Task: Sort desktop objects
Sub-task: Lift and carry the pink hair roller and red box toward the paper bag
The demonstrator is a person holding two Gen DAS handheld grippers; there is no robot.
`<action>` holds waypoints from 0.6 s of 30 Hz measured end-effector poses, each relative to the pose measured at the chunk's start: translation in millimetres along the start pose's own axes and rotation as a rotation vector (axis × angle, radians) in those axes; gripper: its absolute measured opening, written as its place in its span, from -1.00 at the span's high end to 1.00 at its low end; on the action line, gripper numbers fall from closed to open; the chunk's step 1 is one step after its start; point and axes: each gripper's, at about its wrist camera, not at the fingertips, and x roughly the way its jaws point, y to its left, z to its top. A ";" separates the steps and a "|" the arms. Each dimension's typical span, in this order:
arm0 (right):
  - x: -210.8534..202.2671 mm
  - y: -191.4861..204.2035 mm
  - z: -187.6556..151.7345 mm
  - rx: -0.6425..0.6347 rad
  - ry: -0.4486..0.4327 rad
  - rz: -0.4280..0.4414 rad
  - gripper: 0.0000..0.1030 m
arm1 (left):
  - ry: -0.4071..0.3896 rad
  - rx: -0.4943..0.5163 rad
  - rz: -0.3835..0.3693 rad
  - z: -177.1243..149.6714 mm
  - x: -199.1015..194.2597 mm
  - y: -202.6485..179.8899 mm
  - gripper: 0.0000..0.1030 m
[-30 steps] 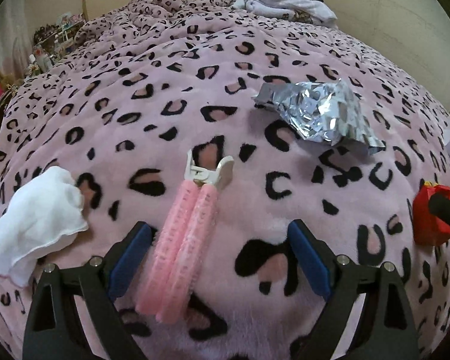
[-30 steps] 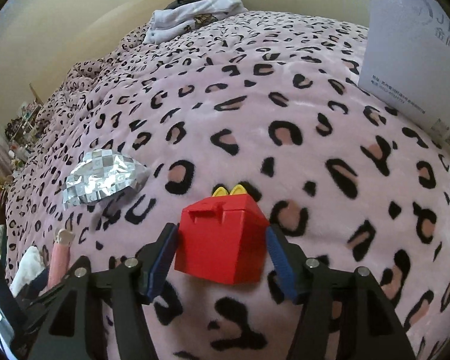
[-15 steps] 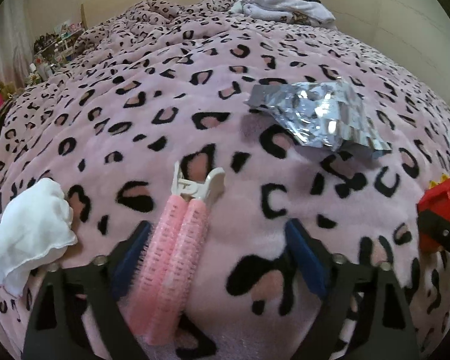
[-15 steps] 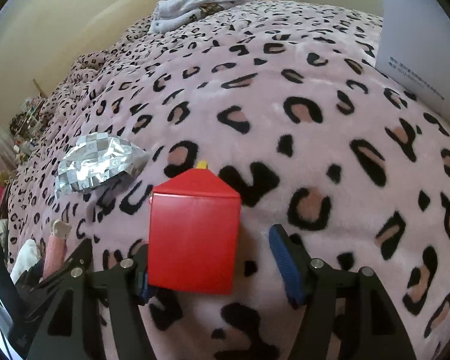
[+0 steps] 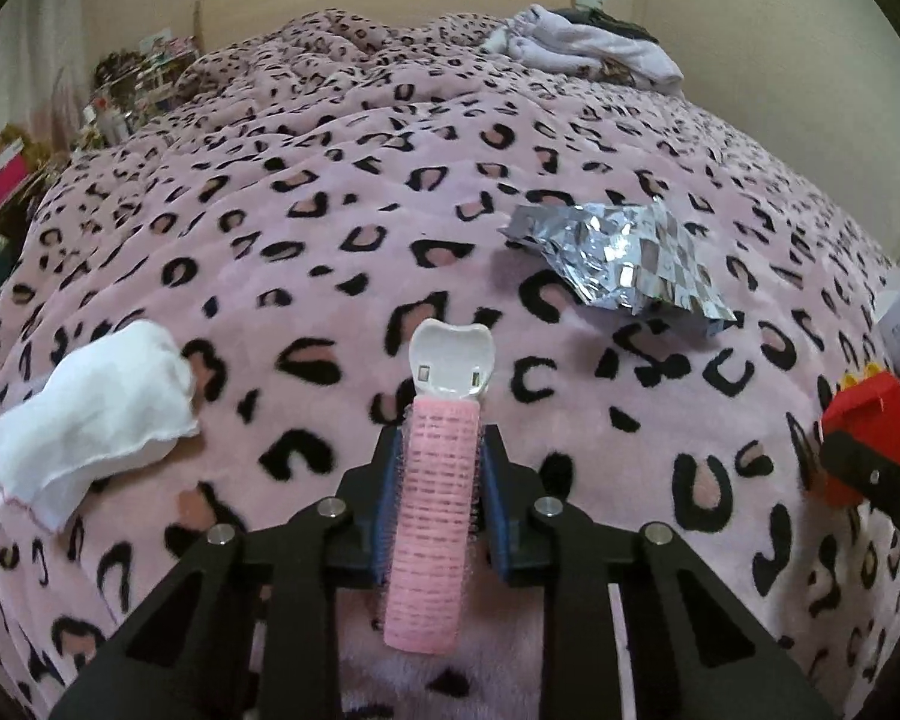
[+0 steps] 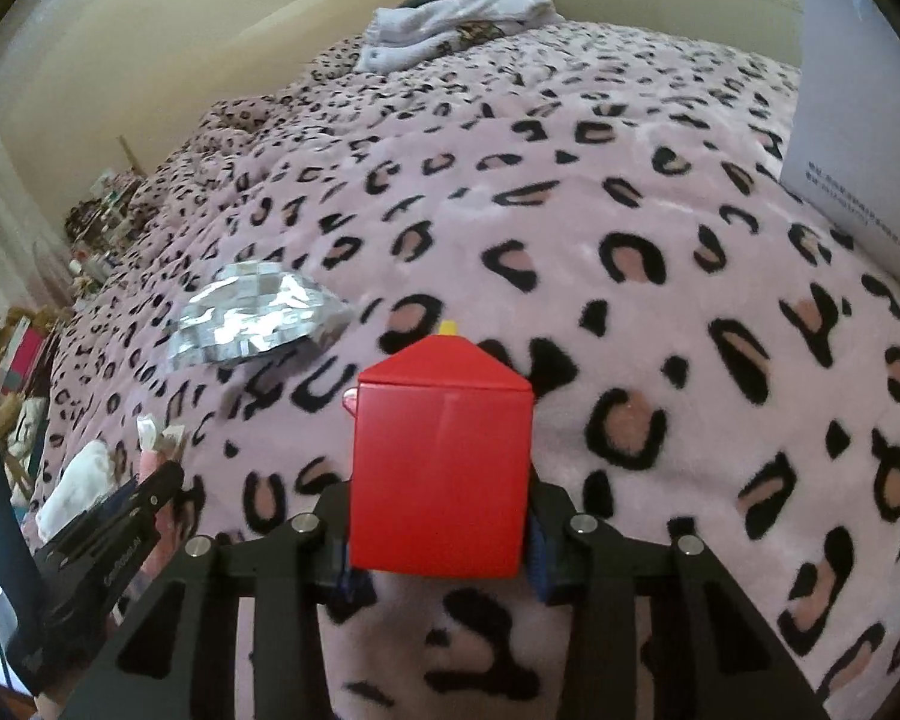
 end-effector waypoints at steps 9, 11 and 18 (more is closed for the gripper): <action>-31.0 11.7 -10.1 -0.080 -0.013 0.023 0.21 | -0.025 -0.039 0.019 -5.9 -30.7 5.3 0.54; -36.6 11.8 -11.4 -0.085 -0.015 0.022 0.21 | -0.030 -0.041 0.023 -7.6 -38.1 4.3 0.54; -53.9 14.7 -15.3 -0.097 -0.019 0.034 0.21 | -0.040 -0.074 0.021 -14.0 -68.9 2.2 0.54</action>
